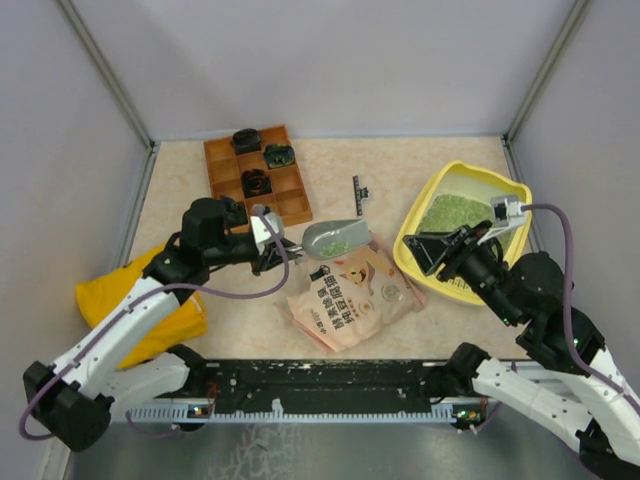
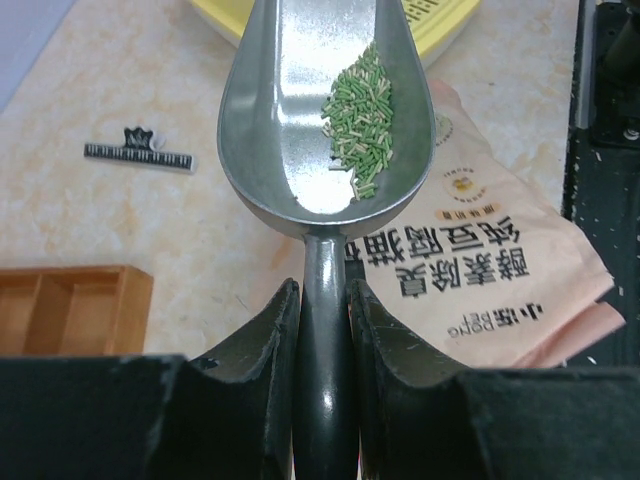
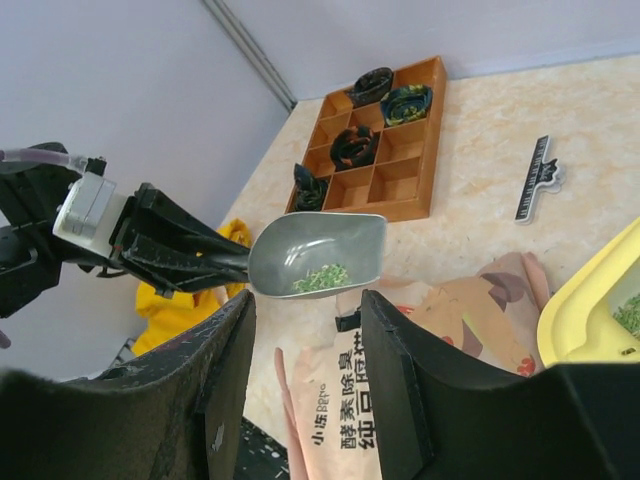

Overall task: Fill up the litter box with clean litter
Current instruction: Pour the cat litter into the litter box.

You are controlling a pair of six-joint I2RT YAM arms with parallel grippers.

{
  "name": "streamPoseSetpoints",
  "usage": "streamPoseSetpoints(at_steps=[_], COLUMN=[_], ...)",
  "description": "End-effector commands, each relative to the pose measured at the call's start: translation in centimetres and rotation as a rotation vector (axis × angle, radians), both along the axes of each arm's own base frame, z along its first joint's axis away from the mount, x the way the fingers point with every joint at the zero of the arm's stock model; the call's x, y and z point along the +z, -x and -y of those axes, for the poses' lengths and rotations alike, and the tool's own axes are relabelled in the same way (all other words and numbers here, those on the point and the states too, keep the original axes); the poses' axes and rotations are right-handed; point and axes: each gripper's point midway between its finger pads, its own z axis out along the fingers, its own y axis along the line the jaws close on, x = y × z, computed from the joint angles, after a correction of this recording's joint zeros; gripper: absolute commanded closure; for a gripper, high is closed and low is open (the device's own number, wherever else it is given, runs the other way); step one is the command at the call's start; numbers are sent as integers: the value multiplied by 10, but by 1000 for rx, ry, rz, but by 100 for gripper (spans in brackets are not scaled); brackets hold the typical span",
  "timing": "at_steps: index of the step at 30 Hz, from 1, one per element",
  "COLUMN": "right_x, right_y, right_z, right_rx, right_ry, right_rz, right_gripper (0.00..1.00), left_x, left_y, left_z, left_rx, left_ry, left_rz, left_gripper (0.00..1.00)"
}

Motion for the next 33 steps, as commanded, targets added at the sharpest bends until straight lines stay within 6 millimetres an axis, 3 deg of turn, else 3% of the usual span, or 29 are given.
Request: streamPoseSetpoints(at_steps=[1,11,17,22,28,33], right_x=[36,60,63,63,60,62], right_y=[1,10,13,14,15,16], right_z=[17,33,49,52,51,55], right_rx=[-60,-90,-141,-146,-138,-152], right_ry=[-76,-162,-192,-201,-196,-201], right_rz=[70,118,133,139,142,156], right_gripper=[54,54,54,54,54,54], left_x=[28,9,23,35,46,42], left_y=[-27,-62,-80,-93,-96,-93], left_z=[32,112,157,191,221,238], left_rx=[-38,-110,-151,-152,-164,-183], left_ry=[-42,-220,-275,-338,-403,-522], left_rz=[208,429,604,760,944,1103], left_gripper=[100,100,100,100,100,100])
